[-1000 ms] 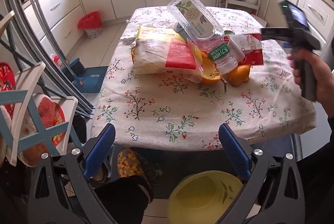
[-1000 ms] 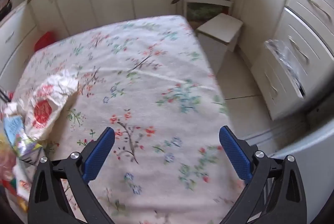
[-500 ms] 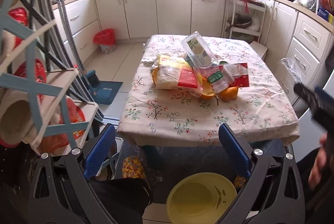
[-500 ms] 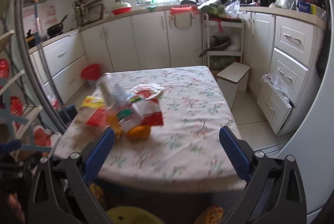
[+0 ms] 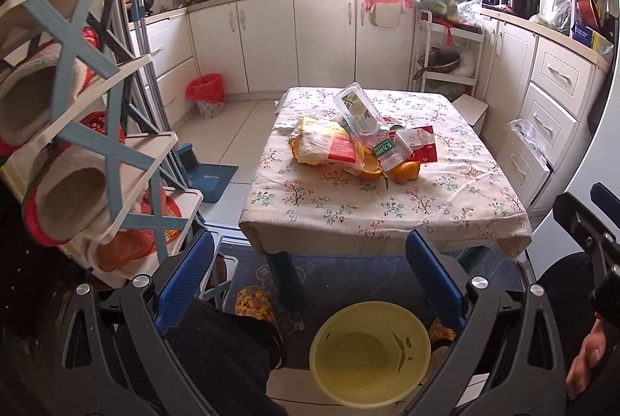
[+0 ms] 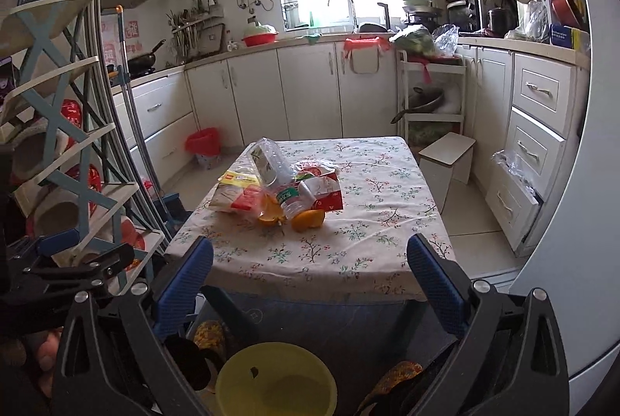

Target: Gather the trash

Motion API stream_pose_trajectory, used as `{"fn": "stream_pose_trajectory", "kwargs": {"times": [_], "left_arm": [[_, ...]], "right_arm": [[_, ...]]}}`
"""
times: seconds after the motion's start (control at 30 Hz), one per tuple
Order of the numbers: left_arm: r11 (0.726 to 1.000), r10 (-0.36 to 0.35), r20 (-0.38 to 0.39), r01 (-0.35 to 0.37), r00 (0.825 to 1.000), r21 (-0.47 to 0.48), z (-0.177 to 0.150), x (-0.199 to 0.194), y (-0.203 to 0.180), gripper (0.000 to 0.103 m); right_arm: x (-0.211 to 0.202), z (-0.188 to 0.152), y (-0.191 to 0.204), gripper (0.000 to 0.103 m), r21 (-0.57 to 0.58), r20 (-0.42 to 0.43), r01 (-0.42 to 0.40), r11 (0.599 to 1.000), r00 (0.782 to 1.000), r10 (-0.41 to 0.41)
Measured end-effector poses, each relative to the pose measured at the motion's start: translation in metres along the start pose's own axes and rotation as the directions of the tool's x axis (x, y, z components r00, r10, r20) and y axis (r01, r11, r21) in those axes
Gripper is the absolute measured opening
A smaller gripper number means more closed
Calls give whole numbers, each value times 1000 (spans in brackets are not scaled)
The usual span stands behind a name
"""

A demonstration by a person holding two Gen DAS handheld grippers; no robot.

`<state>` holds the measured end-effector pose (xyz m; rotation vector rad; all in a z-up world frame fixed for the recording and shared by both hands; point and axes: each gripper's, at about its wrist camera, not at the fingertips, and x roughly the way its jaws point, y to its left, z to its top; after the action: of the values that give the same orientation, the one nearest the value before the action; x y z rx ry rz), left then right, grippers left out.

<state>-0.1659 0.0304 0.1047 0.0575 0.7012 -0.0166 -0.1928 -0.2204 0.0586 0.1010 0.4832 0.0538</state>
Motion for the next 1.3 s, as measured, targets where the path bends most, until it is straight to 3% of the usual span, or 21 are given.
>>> {"fn": "stream_pose_trajectory", "kwargs": {"times": [0.6,1.3], "left_arm": [[1000,5,43,-6,999,19,-11,-38,-7,95],[1000,5,48,-5,999,9,-9,-39,-4,95]], "right_arm": [[-40,1,4,96,3,30,-26,1000,999,26],[-44,5,5,96,9,17,-49,999,999,49]]}}
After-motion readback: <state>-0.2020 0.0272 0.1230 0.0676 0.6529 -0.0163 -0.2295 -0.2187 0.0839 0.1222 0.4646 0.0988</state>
